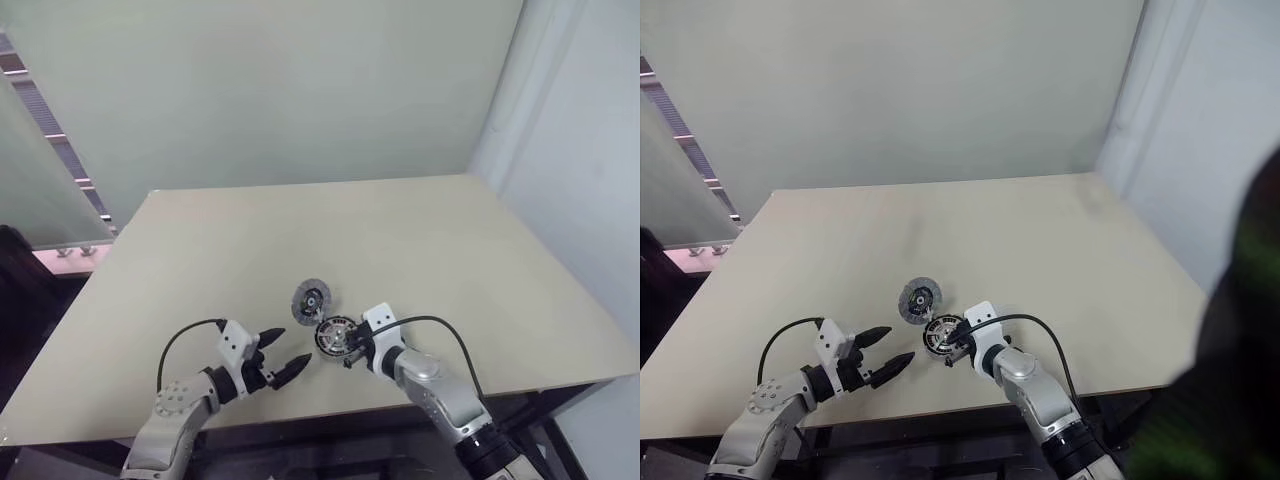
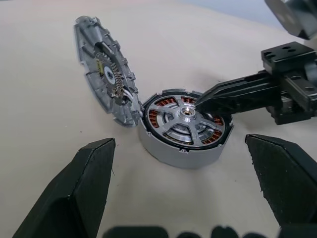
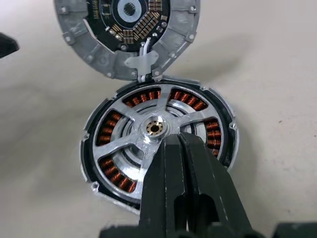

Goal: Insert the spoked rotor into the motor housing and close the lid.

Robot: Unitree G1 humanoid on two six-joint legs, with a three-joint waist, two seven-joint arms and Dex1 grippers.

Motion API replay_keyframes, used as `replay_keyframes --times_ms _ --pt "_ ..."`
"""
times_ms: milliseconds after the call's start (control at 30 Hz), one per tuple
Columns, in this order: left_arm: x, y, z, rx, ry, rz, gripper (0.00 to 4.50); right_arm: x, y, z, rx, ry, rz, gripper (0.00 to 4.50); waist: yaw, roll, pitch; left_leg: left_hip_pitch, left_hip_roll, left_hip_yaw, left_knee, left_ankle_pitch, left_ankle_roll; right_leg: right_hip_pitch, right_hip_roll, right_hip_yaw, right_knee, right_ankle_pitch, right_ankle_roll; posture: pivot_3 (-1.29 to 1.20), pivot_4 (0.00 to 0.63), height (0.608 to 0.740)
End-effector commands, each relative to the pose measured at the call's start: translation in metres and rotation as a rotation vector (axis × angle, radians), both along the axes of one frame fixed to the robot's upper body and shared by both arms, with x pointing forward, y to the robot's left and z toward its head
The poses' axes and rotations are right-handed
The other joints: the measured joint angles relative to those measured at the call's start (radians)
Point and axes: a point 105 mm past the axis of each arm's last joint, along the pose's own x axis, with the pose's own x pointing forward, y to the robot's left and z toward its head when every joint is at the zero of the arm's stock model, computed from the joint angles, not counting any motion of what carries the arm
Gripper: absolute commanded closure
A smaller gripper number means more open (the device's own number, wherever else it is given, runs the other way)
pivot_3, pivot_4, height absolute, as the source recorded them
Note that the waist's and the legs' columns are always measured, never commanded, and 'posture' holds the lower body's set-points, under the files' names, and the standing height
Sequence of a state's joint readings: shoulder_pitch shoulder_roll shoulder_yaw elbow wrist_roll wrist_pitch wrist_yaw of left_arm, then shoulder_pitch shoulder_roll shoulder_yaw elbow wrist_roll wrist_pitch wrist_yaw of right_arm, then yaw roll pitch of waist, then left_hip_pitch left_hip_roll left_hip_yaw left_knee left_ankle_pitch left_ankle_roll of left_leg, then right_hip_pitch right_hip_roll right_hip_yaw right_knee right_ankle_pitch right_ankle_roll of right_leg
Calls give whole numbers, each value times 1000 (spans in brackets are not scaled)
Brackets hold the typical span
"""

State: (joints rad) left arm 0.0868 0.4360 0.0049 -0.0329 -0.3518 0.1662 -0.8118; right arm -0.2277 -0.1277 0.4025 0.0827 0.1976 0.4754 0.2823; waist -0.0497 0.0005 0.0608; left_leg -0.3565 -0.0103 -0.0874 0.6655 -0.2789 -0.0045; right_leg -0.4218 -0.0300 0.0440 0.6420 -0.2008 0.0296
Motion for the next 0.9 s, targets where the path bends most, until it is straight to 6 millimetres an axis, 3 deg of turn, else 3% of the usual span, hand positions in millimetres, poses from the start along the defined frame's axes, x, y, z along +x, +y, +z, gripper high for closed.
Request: replay_keyframes --times_ms 33,167,300,500,900 --pt "6 -1 14 -3 -58 -9 0 9 -2 38 -2 -113 54 3867 0 0 0 0 0 0 0 0 0 0 0 0 0 0 0 0 0 740" --pt "9 -1 14 -1 -61 -9 0 11 -9 56 -99 -188 132 2531 0 0 0 0 0 0 1 0 0 0 0 0 0 0 0 0 0 740" --pt "10 -2 14 -2 -63 -11 0 4 -13 62 -257 -227 283 1195 0 0 0 0 0 0 1 0 0 0 0 -1 0 0 0 0 0 740" --pt "12 -4 13 -7 -63 -19 0 -8 -21 58 -576 -297 553 1195 0 -1 0 0 0 0 1 0 0 0 0 -1 0 0 0 0 0 740" --pt "14 -10 11 -21 -67 -30 0 -11 -4 41 -793 -364 815 1195 0 -2 -1 0 0 -1 2 0 0 1 0 -2 0 0 0 0 0 740"
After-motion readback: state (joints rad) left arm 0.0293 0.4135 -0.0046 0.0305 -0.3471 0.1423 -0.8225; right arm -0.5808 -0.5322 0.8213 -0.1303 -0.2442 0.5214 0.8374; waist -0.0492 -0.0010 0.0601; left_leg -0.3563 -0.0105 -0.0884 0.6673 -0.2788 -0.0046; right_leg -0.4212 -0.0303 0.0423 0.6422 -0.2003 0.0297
